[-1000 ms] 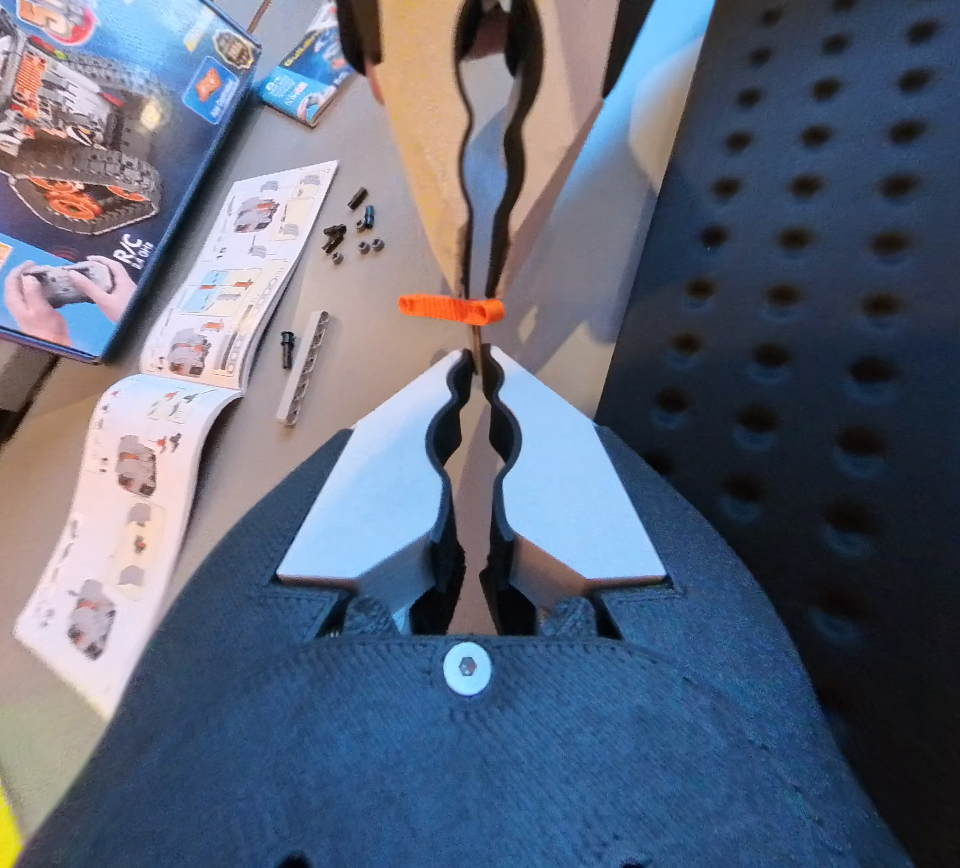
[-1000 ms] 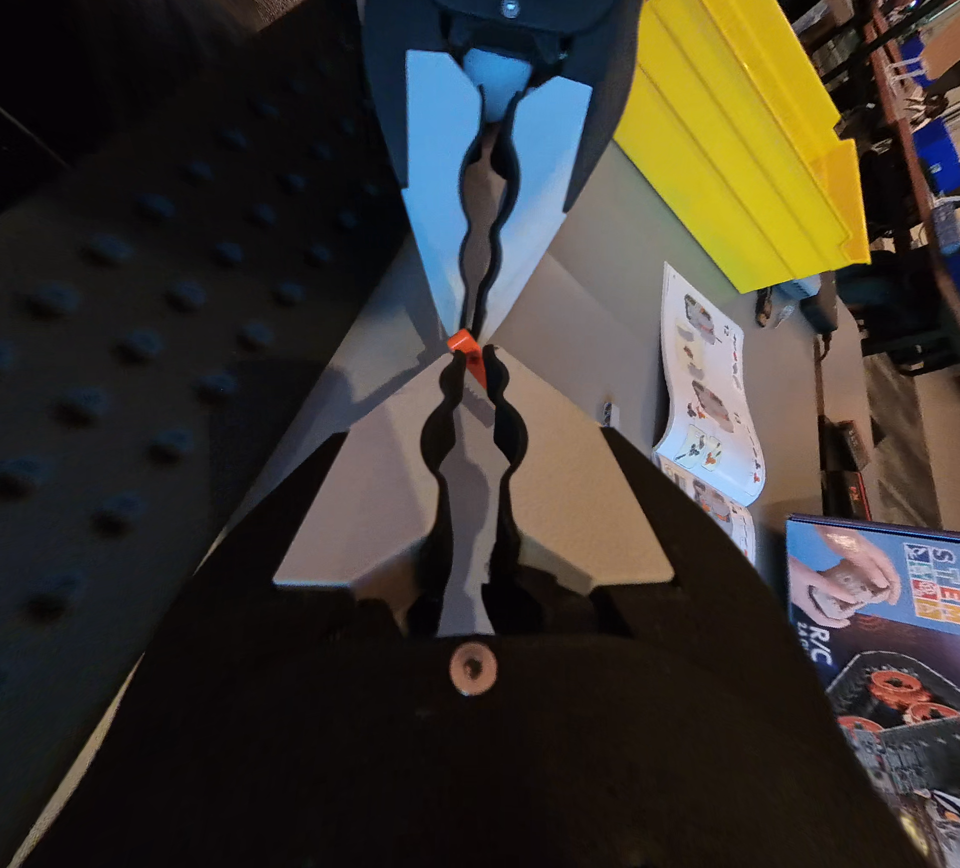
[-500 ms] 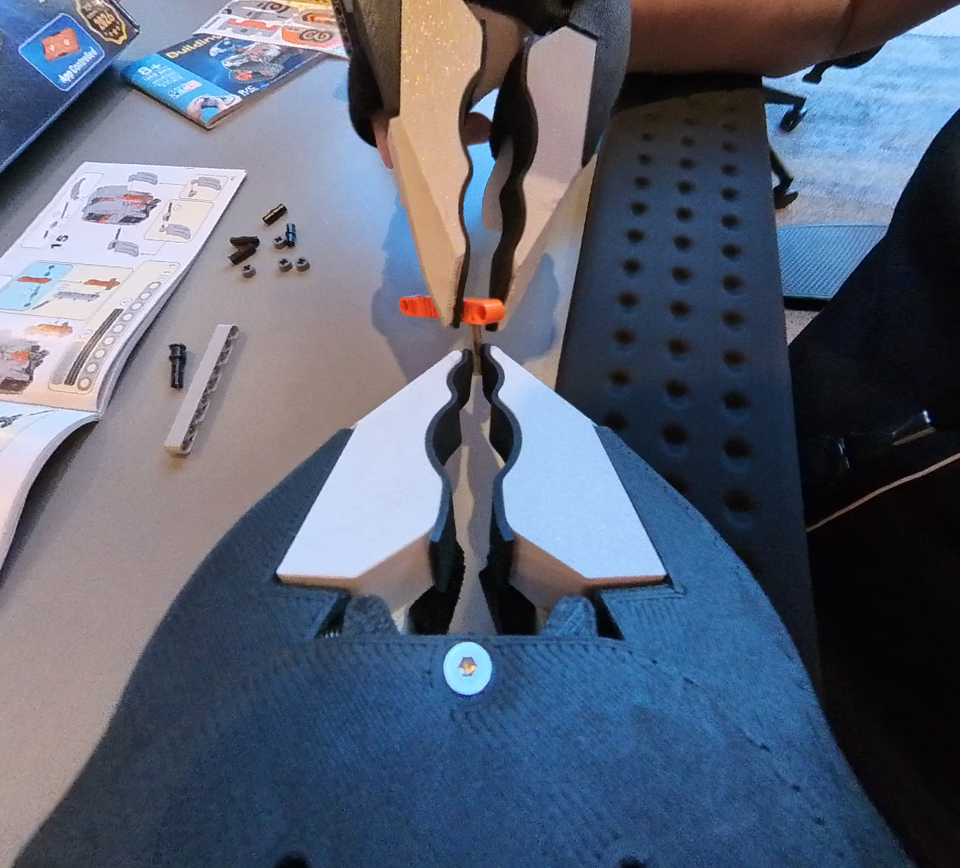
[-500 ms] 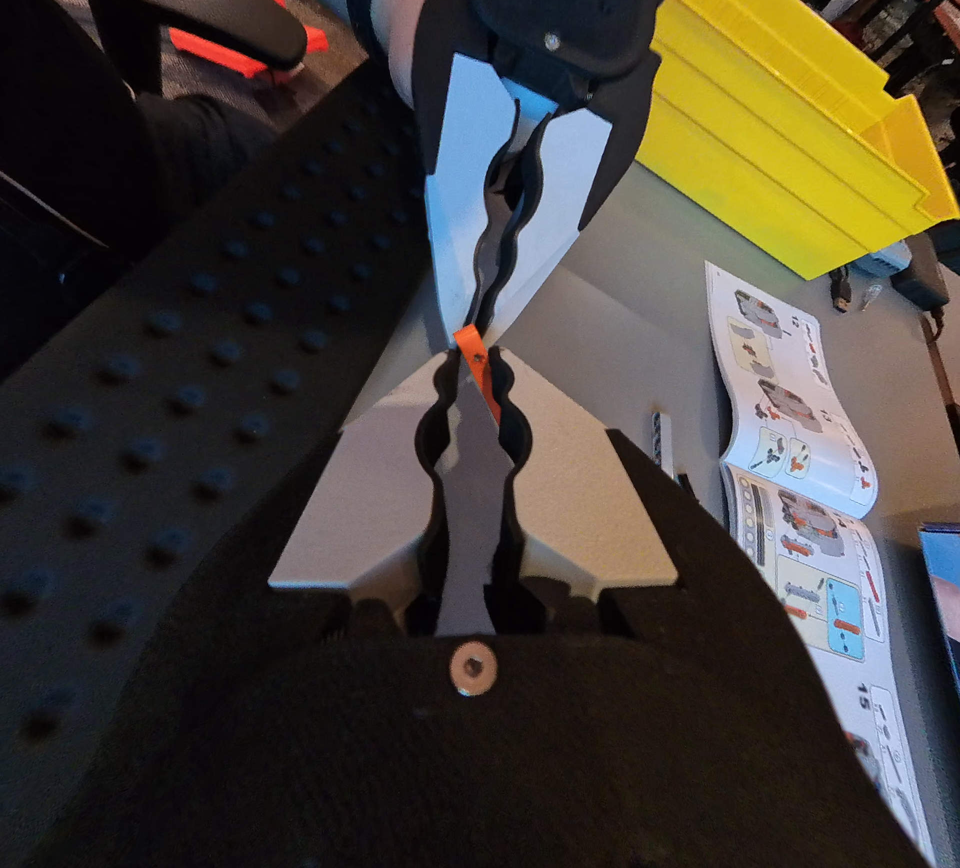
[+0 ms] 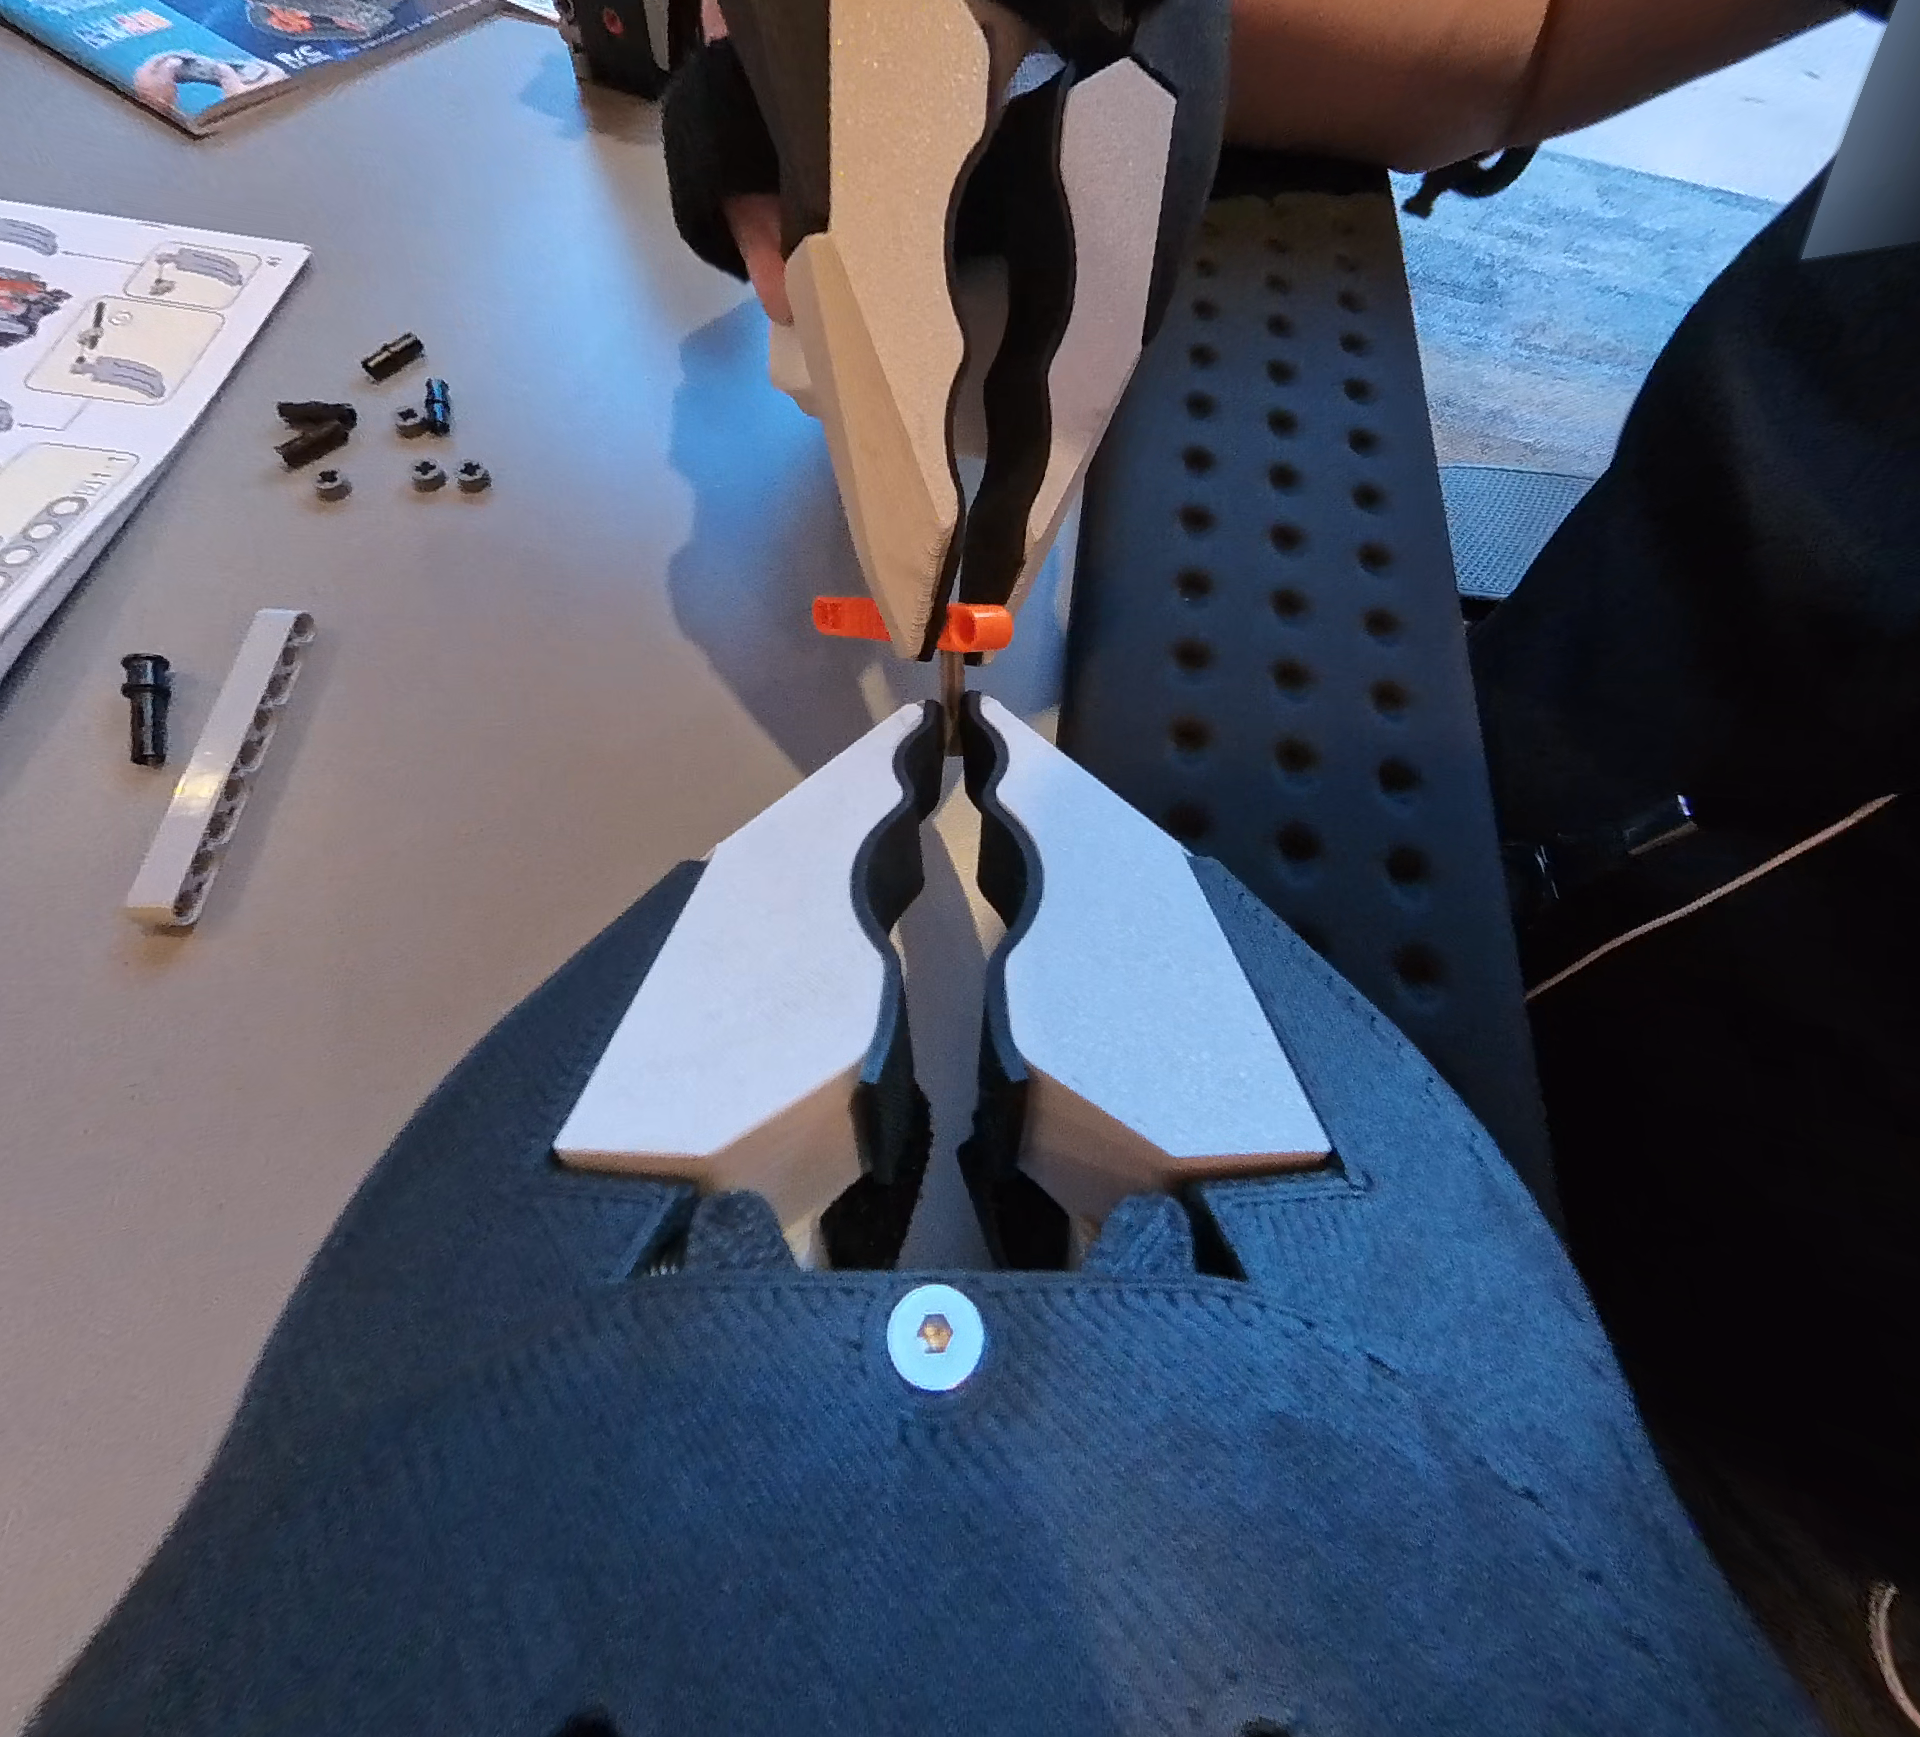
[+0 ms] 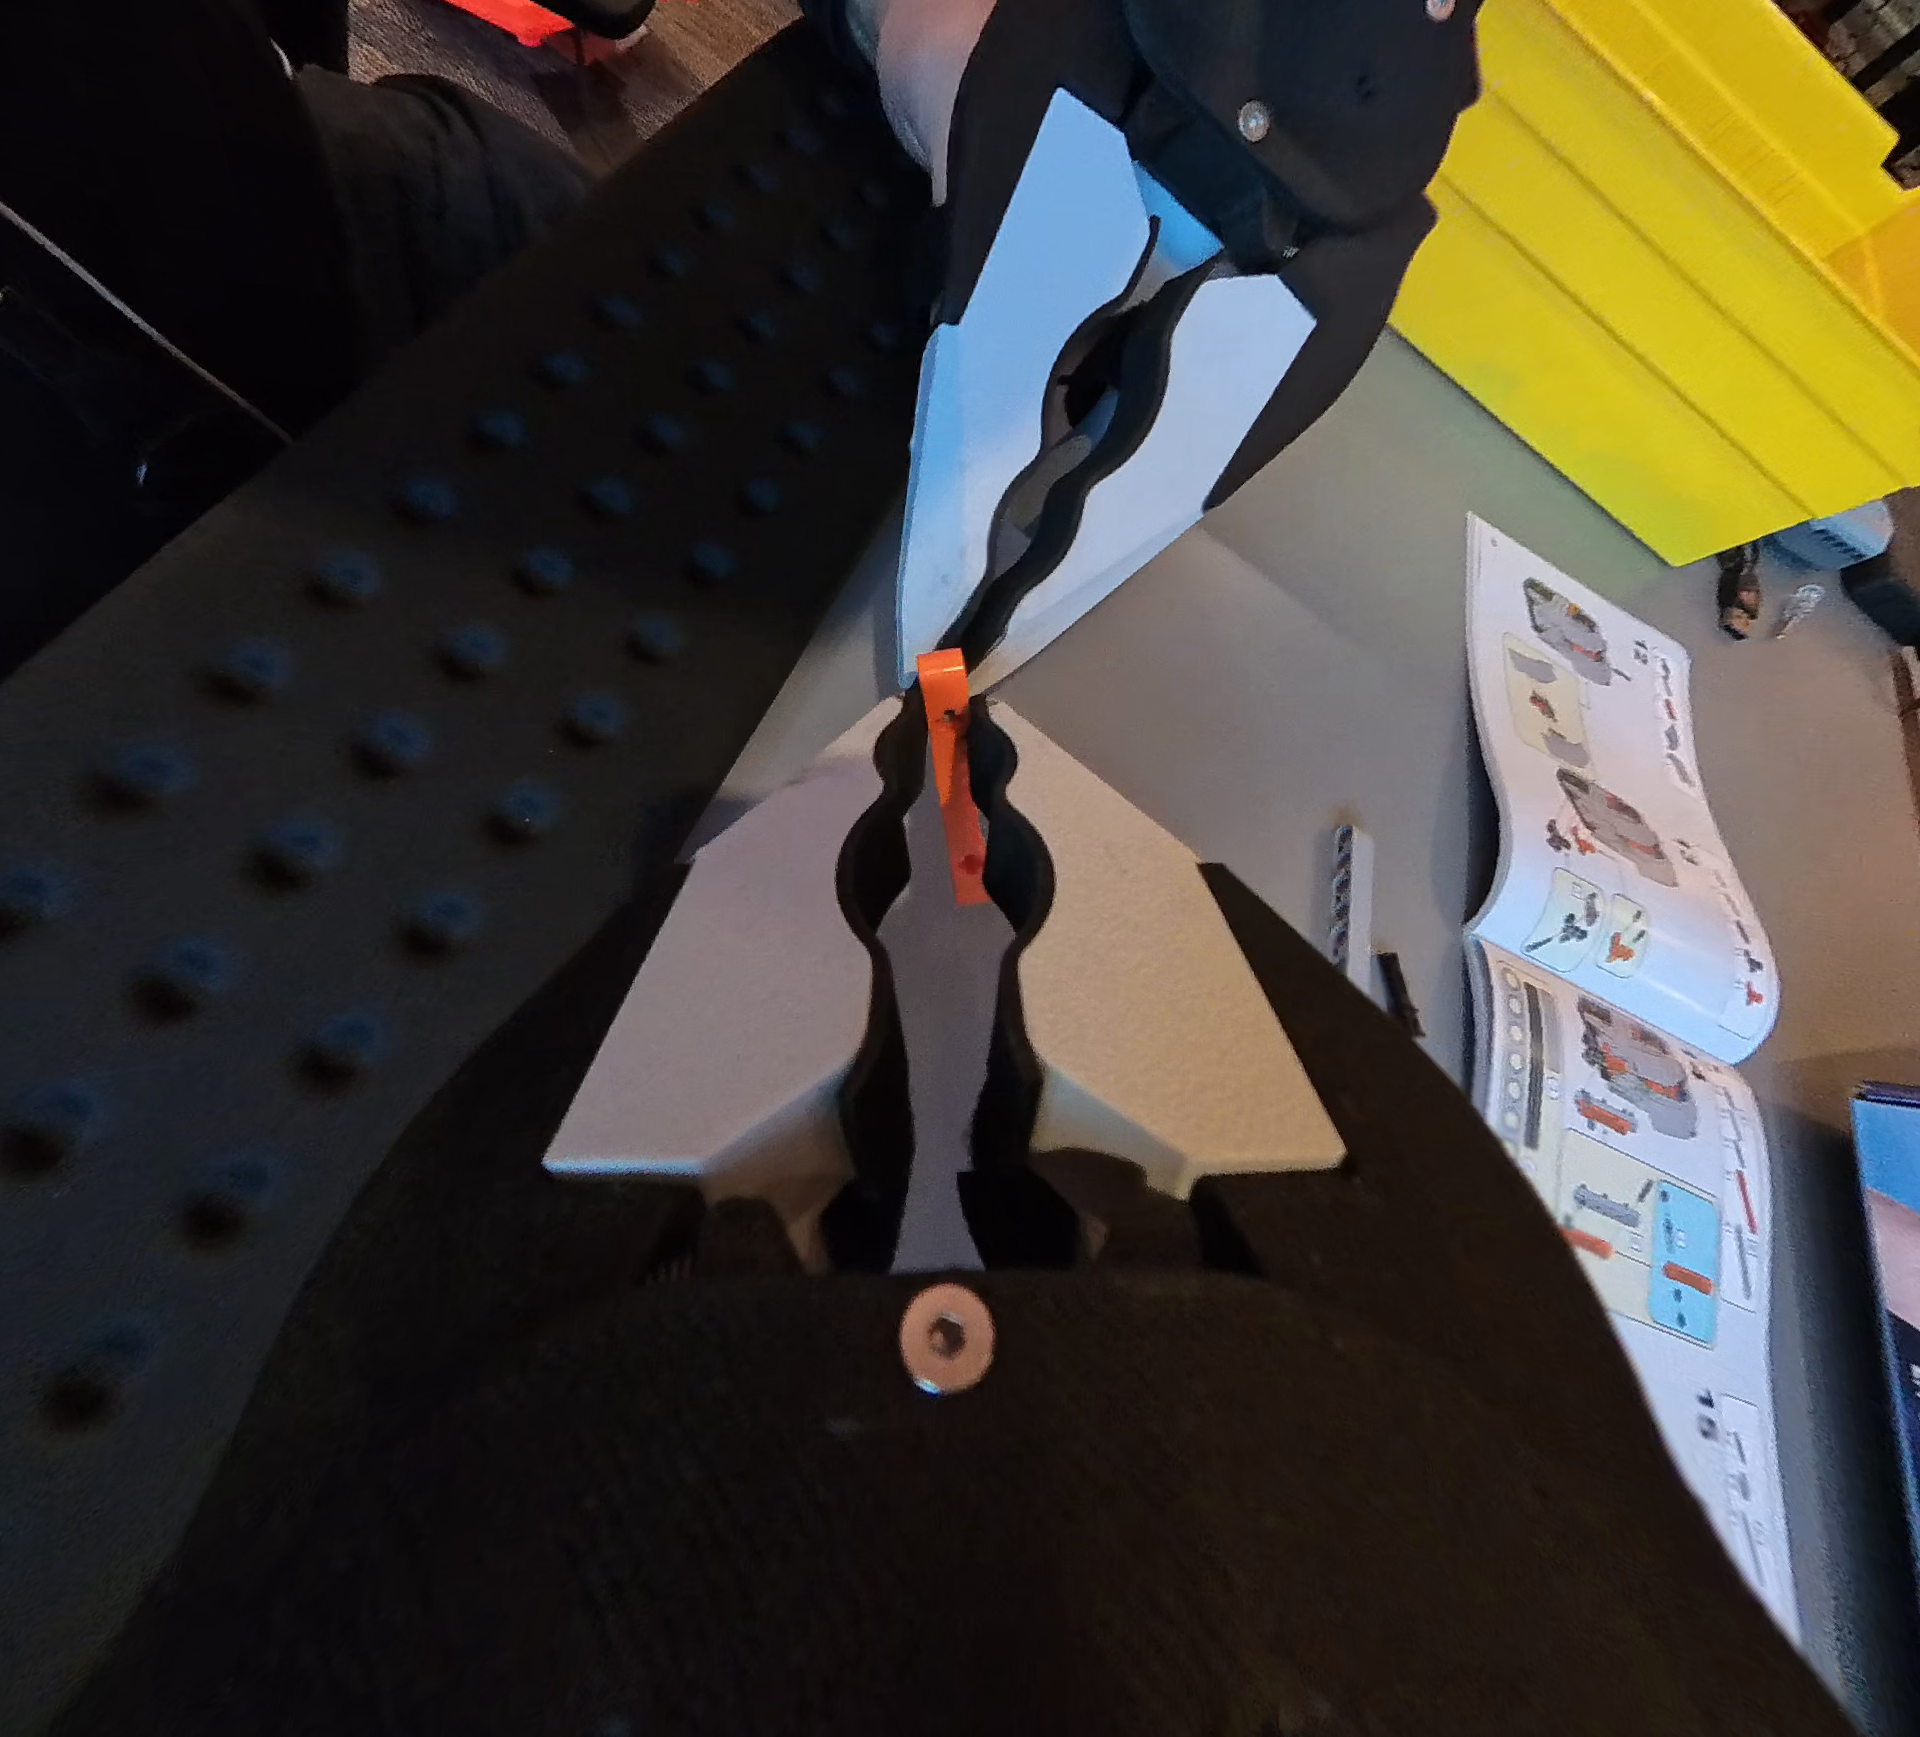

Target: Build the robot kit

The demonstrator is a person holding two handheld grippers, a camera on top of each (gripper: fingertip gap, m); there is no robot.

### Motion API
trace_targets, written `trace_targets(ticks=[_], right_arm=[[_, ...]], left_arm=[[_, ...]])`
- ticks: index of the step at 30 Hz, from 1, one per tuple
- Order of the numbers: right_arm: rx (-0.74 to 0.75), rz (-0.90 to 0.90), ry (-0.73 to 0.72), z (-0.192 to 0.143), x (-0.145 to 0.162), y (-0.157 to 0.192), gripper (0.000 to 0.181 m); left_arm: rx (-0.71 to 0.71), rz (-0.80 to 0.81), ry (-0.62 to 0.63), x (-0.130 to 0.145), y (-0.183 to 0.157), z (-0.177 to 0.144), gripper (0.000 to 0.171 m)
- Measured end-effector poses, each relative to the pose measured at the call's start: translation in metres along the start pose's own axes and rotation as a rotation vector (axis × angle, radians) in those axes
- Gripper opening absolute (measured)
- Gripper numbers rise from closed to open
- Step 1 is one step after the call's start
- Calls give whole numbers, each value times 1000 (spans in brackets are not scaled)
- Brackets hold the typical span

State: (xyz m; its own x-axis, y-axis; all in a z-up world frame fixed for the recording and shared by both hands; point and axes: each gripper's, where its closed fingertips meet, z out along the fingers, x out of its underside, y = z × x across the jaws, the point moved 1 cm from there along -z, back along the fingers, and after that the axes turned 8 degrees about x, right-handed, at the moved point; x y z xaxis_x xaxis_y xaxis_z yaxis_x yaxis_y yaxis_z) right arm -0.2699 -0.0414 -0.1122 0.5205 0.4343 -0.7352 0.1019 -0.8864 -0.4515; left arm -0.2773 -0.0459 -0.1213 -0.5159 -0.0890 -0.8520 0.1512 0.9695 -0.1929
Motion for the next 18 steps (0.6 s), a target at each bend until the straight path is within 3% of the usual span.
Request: trace_targets(ticks=[18], right_arm=[[-81, 106, -12, 10, 5, 4, 6]], left_arm=[[19, -22, 19, 6, 1, 1, 0]])
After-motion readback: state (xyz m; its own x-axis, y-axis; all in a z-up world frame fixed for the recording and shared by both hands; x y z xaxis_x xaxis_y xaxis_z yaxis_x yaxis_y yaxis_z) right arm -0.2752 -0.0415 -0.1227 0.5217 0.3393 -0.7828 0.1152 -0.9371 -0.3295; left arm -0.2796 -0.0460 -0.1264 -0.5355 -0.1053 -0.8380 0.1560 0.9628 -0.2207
